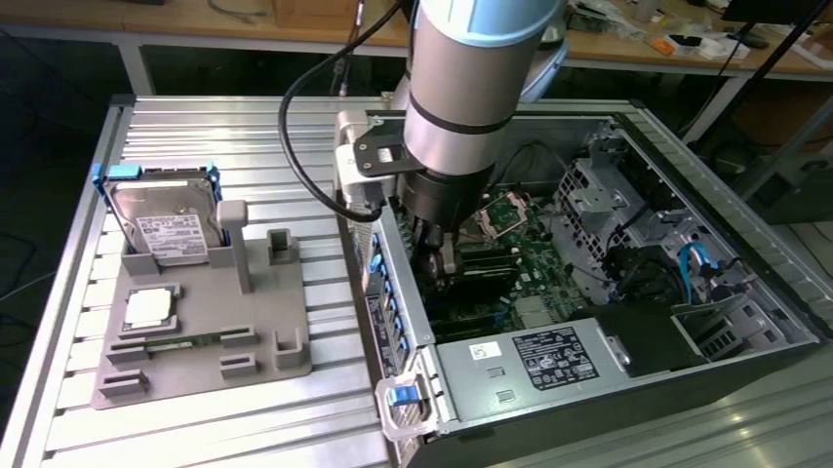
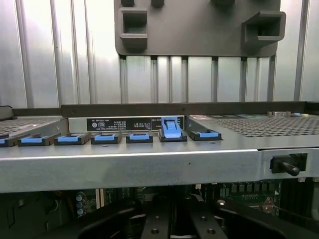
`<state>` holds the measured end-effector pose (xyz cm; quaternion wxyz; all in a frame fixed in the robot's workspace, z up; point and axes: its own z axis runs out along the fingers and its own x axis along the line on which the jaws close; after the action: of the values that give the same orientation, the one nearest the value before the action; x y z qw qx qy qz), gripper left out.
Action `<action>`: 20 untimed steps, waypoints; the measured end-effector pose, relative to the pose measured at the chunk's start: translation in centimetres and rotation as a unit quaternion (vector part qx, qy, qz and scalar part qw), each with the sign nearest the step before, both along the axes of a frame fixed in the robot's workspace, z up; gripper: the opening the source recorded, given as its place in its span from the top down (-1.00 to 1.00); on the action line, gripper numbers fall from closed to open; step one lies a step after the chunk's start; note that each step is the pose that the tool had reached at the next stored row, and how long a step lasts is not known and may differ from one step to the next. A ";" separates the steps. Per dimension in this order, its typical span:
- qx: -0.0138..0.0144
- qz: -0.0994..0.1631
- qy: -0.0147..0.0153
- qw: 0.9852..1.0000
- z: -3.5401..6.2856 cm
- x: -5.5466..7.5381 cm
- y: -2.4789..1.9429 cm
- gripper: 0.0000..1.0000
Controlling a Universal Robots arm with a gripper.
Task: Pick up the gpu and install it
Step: 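Press down on the gpu until it lock into place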
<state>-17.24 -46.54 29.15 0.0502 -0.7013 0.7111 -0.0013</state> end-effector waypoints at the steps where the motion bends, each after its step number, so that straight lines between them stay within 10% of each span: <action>1: 0.003 0.000 0.000 1.000 0.18 0.0 -0.08 0.79; 8: 0.004 0.000 0.005 1.000 1.75 0.1 -0.17 0.79; 13: 0.004 0.000 0.034 0.999 2.31 0.6 -0.22 0.79; 20: 0.004 0.000 0.049 0.999 2.32 0.7 -1.54 0.79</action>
<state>-16.54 -48.08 31.46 0.0179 -0.7001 0.7129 0.0356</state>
